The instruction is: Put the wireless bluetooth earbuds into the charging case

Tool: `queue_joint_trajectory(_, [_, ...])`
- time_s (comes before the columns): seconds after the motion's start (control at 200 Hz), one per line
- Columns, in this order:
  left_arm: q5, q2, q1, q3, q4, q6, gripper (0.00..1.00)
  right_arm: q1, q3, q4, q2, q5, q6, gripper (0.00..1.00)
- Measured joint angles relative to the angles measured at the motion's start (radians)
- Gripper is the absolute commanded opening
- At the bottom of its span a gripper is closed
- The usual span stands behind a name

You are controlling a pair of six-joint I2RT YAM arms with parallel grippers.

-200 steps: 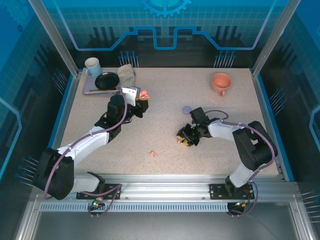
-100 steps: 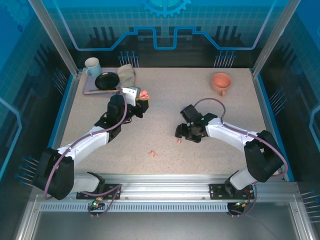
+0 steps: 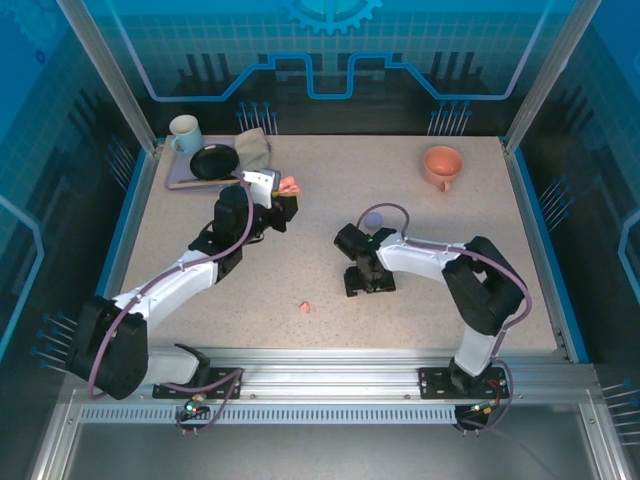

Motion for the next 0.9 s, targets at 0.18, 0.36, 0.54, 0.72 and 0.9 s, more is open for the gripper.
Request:
queue_joint_trajectory(0.18, [0.003,0.000,0.000,0.000,0.000,0.000,0.00,-0.002,0.061,-0.048,0.042,0.023,-0.033,0.69])
queue_joint_trajectory(0.36, [0.005,0.000,0.000,0.000,0.000,0.000,0.00,-0.043,0.074,-0.063,0.047,0.048,-0.071,0.68])
queue_joint_trajectory(0.54, [0.006,0.000,0.000,0.000,0.000,0.000,0.00,-0.130,0.074,-0.062,0.047,0.055,-0.095,0.68])
queue_joint_trajectory(0.72, [0.006,0.000,0.000,0.000,0.001,0.000,0.00,-0.230,0.094,-0.064,0.047,0.097,-0.091,0.66])
queue_joint_trajectory(0.9, [0.016,0.009,-0.001,0.000,0.010,-0.020,0.00,-0.280,0.103,-0.079,0.007,0.123,-0.030,0.62])
